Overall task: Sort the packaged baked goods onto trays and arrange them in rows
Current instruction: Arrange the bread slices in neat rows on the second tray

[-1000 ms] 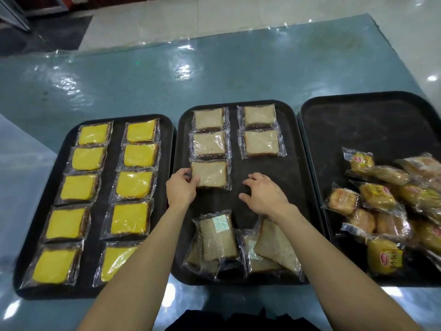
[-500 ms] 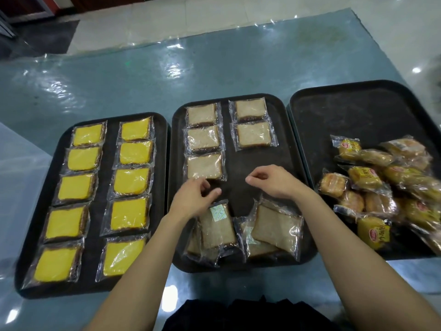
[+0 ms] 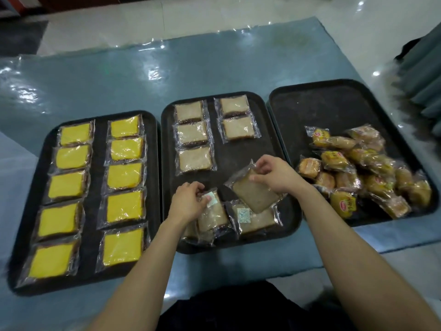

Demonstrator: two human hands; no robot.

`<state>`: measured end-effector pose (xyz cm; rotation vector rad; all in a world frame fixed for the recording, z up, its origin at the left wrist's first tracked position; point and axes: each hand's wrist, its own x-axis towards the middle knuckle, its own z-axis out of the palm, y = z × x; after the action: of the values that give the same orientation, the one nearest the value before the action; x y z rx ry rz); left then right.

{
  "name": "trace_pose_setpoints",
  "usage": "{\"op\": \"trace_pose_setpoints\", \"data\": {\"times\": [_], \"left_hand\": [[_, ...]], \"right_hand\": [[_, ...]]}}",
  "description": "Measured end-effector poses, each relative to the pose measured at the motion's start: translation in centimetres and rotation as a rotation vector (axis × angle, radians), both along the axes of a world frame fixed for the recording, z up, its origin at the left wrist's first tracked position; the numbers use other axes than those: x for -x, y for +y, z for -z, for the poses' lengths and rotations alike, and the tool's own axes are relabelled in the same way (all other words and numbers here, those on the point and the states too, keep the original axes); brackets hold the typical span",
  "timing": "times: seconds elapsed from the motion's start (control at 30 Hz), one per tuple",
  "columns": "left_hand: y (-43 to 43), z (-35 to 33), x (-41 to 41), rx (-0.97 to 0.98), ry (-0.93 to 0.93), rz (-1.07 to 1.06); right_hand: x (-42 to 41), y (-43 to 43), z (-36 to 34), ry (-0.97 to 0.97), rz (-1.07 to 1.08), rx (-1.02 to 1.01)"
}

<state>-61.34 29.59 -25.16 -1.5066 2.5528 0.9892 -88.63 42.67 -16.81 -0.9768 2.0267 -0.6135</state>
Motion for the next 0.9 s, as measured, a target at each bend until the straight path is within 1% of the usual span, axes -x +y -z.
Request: {"op": "trace_pose_setpoints", "data": {"times": [0.03, 0.07, 0.1, 0.17, 0.2, 0.23, 0.27, 0.33, 0.37, 0.43, 0.47, 0.5, 0.6, 0.67, 0.7, 0.73, 0.77, 0.83, 0.9], "left_hand": [[0.4, -0.4, 0.1, 0.048, 0.081, -0.021], [0.7, -1.2, 0.4, 0.027, 0.201, -0.069], [1.1, -2.5, 0.9, -0.069, 0.333, -0.124], [1.5, -5.2, 2.2, -0.427, 0.566, -0.203], [1.5, -5.9, 2.8, -0.594, 0.627, -0.208], [1.6, -6.4, 3.3, -0.702, 0.64, -0.177], [1.8, -6.7, 3.7, -0.756, 0.634, -0.13], [2.3, -6.5, 4.1, -0.753, 0.614, -0.081], [2.6, -6.3, 4.1, -0.758, 0.646, -0.115], [2.9, -5.5, 4.1, -0.815, 0.75, -0.276], [3.0, -5.1, 4.2, -0.86, 0.804, -0.367], [3.0, -4.7, 4.3, -0.894, 0.843, -0.438], [3.1, -3.7, 5.4, -0.9, 0.88, -0.541], [3.1, -3.5, 6.6, -0.851, 0.845, -0.587], [3.1, -3.5, 7.1, -0.794, 0.804, -0.578], [3.0, -3.6, 7.7, -0.698, 0.728, -0.544], [2.8, -3.5, 8.1, -0.562, 0.608, -0.488], [2.5, -3.0, 8.5, -0.245, 0.281, -0.325], [2.4, -1.9, 8.6, -0.009, -0.015, -0.138]], "right_hand": [[-0.1, 0.2, -0.7, -0.017, 0.053, 0.022], [-0.3, 0.4, -1.4, -0.042, 0.103, 0.046], [-0.5, 0.6, -2.0, -0.076, 0.141, 0.075], [-1.0, 0.9, -2.9, -0.155, 0.162, 0.122], [-1.5, 0.9, -3.2, -0.195, 0.153, 0.135], [-1.9, 0.8, -3.4, -0.227, 0.138, 0.149], [-2.4, 0.6, -3.5, -0.238, 0.126, 0.167], [-2.9, 0.1, -3.5, -0.187, 0.132, 0.198], [-2.9, 0.0, -3.4, -0.129, 0.168, 0.212], [-2.7, 0.5, -2.9, -0.041, 0.323, 0.225], [-2.6, 1.0, -2.3, -0.061, 0.407, 0.212], [-2.5, 1.4, -1.7, -0.133, 0.462, 0.177], [-2.7, 1.9, 1.0, -0.426, 0.465, 0.089], [-2.7, 1.1, 2.4, -0.52, 0.463, 0.127], [-2.4, 0.5, 3.2, -0.527, 0.472, 0.147], [-1.8, -0.1, 3.8, -0.524, 0.482, 0.153], [-1.0, -0.8, 4.4, -0.528, 0.491, 0.155], [1.1, -2.2, 5.5, -0.514, 0.493, 0.131], [3.2, -3.2, 7.0, -0.479, 0.491, 0.081]]}}
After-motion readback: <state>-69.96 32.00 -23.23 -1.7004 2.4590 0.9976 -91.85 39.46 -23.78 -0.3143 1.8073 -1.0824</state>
